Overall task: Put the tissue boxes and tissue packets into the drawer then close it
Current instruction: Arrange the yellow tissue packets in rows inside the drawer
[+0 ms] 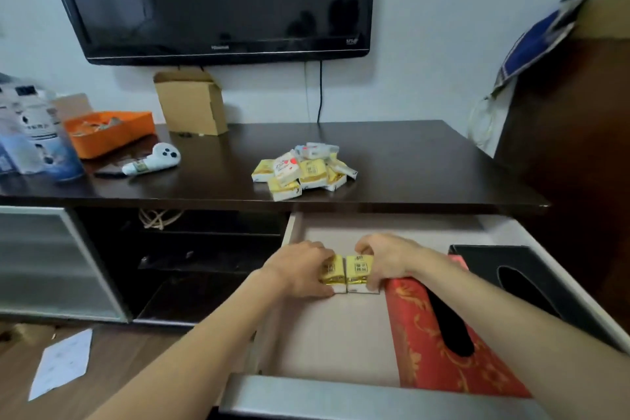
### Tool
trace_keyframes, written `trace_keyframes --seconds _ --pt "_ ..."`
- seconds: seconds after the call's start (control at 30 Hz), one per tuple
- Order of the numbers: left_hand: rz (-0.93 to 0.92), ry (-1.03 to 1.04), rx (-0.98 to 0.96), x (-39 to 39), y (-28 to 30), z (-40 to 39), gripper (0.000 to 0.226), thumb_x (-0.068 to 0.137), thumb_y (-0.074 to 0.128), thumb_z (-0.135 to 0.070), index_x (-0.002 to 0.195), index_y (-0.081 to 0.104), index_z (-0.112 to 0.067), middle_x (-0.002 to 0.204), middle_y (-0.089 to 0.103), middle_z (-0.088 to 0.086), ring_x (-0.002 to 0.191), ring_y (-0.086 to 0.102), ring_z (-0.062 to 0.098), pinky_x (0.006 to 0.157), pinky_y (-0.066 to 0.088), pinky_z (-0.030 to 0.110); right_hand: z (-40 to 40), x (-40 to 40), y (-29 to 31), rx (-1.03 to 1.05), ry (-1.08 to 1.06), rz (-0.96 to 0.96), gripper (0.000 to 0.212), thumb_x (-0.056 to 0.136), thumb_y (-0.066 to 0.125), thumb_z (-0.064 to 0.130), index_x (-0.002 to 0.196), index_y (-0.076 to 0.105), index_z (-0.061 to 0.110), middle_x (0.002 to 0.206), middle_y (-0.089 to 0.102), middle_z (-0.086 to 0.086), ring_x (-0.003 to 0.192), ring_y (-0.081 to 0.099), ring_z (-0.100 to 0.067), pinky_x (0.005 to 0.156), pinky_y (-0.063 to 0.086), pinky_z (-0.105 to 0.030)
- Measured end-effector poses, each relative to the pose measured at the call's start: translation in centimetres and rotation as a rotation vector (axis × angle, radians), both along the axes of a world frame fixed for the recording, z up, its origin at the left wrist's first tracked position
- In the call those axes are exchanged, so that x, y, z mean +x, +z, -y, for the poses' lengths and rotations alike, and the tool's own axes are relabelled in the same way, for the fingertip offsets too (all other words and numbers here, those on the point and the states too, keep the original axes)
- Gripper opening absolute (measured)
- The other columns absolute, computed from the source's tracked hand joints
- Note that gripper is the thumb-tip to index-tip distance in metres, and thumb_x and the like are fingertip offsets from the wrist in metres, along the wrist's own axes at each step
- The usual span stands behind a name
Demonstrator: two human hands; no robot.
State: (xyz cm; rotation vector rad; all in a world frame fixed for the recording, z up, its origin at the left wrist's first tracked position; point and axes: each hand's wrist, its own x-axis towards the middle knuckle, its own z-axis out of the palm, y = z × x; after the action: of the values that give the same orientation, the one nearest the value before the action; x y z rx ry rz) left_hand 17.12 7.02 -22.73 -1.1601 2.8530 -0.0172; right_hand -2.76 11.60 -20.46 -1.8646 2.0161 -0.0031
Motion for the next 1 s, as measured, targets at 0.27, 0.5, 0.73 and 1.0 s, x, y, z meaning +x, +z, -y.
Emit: trace_keyframes --seconds 0.27,0.5,0.73,1.0 --pt "-0.015 -0.025 0.031 -0.2 -0.7 0.8 0.065 0.081 0.068 -0.055 0.136 0.052 -0.025 0.126 0.059 -0.002 0.108 0.062 0.022 0.088 0.054 0.041 0.9 -0.3 -0.5 0.035 0.03 -0.01 0.091 0.056 0.091 0.029 0.14 0.056 0.027 0.131 0.063 0.003 0.115 0.061 -0.022 0.099 0.052 -0.04" --pt "0.003 -0.105 0.007 -0.5 -0.9 0.9 0.06 0.085 0.066 -0.052 0.136 0.052 -0.026 0.125 0.058 -0.002 0.106 0.061 0.022 0.083 0.054 0.04 0.9 -0.3 -0.3 0.058 0.036 -0.027 0.088 0.059 0.09 0.027 0.141 0.055 0.028 0.128 0.061 0.004 0.111 0.06 -0.022 0.093 0.054 -0.039" --pt "-0.018 -0.108 -0.02 -0.4 -1.0 0.7 0.069 0.084 0.066 -0.056 0.141 0.045 -0.024 0.132 0.054 -0.001 0.116 0.056 0.022 0.086 0.052 0.038 0.8 -0.3 -0.4 0.039 0.043 -0.054 0.095 0.055 0.086 0.035 0.143 0.051 0.031 0.124 0.06 0.009 0.108 0.06 -0.019 0.092 0.054 -0.041" --pt "-0.534 -0.001 -0.03 1.3 0.2 0.3 0.043 0.094 0.053 -0.048 0.133 0.057 -0.031 0.133 0.057 -0.014 0.124 0.051 0.005 0.101 0.046 0.028 -0.5 -1.4 -0.2 -0.469 -0.07 0.42 0.024 0.083 0.078 0.034 0.106 0.074 0.033 0.11 0.072 0.015 0.106 0.066 -0.006 0.095 0.052 -0.033"
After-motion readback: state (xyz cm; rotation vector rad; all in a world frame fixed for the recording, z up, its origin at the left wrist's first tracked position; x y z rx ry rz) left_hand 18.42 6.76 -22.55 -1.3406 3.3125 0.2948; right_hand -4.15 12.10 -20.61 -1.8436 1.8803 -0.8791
